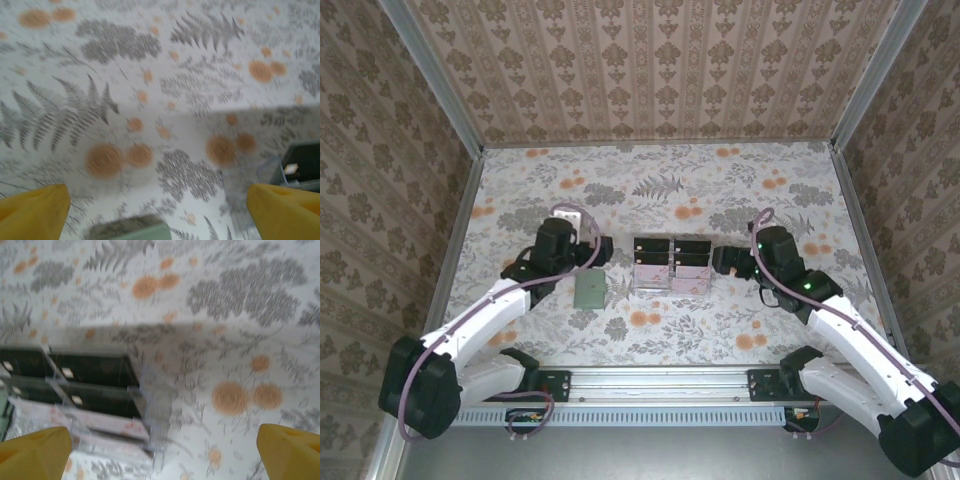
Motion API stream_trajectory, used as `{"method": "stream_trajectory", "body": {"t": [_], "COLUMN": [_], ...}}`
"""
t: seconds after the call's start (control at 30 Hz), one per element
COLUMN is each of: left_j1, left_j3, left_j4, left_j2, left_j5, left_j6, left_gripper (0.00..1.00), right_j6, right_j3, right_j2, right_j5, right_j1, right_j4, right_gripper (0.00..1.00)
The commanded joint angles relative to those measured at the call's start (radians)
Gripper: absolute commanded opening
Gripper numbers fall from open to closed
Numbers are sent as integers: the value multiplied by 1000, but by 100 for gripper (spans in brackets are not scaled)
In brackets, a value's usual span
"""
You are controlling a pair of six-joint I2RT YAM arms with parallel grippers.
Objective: Put the credit cards into the card holder
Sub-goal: Move the storage box to the center of the table.
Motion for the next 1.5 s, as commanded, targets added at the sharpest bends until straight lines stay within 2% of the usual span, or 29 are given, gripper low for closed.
{"method": "stream_trajectory", "body": {"t": [0.0,0.3,0.83,1.07,1.47], "left_j1": [-60,-139,-163,-164,-161], "left_j3": [-13,54,141,188,384], "left_j4": [-52,-67,-24,-5,-5], "left_j2": [33,223,386,445,627], "left_j5": [-107,-179,-155,-136,-101], "left_j6": [-89,-152,-174,-162,-105], "left_gripper": [100,100,100,100,100], "right_j6": [84,175,231,255,215], "right_j3": [-57,-157,-81,-62,15], "right_j2": [-6,97,333,375,462], "right_j5": [45,86,252,306,267], "right_j1": [68,197,205,166,16], "right_j4": [-83,31,148,164,210], "right_gripper": [97,96,97,97,97]}}
